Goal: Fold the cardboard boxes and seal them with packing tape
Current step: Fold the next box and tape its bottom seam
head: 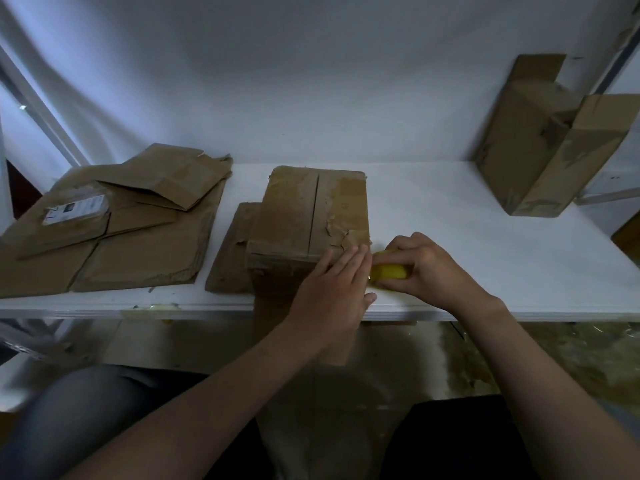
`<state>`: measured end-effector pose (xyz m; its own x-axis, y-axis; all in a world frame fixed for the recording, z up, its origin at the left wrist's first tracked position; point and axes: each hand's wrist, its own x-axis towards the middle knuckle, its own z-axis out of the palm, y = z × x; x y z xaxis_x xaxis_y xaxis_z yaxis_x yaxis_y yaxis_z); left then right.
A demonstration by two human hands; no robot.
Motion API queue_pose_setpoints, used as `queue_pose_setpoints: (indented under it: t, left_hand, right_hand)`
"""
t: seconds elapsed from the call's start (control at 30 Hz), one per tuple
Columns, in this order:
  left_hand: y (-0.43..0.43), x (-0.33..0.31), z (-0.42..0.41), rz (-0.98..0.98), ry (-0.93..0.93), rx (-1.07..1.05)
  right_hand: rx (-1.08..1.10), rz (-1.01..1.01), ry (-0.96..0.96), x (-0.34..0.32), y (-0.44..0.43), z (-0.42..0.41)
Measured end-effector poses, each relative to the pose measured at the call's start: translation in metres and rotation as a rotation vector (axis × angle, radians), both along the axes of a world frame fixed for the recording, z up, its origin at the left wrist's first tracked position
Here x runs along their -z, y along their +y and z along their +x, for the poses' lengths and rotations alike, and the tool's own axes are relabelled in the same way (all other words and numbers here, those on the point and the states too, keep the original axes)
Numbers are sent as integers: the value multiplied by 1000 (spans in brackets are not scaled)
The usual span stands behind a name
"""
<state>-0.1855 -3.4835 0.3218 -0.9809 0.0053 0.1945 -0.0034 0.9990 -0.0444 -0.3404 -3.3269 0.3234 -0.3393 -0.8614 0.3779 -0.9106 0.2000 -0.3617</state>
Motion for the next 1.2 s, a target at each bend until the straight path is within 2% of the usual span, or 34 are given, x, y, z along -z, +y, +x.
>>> queue_pose_setpoints:
  t: [0.17, 0.37, 0.5, 0.63, 0.7, 0.77, 0.83, 0.9, 1.03, 1.13, 1.2]
  left_hand:
    - [-18, -12, 10, -5, -174, -29]
    - [-69, -19, 31, 94, -298, -160]
    - [-116, -20, 37, 160, -300, -263]
    - [-143, -15, 36, 371, -291, -403]
    - [-142, -15, 32, 302, -270, -433]
    - [-139, -18, 25, 168, -175, -404]
    - [-136, -22, 15, 112, -122, -268]
    - [-134, -21, 5, 113, -164, -165]
    - [-136, -3, 1, -69, -171, -134]
    - [-146, 2, 1, 4, -149, -109]
    - [-155, 5, 1, 182, -96, -94]
  right_hand:
    - [39, 26, -28, 1, -1, -1]
    - [81, 67, -61, 3, -3, -1]
    - [97, 75, -82, 2, -2, -1]
    - [99, 107, -68, 1, -3, 2]
    - [90, 156, -45, -3, -1, 5]
    - [126, 169, 0, -11, -4, 10]
    - [175, 130, 93, -19, -17, 17]
    - [154, 61, 167, -23, -41, 25]
    - [134, 76, 236, -12, -90, 43]
    - [164, 134, 305, -5, -103, 47]
    - [164, 157, 297, -4, -103, 42]
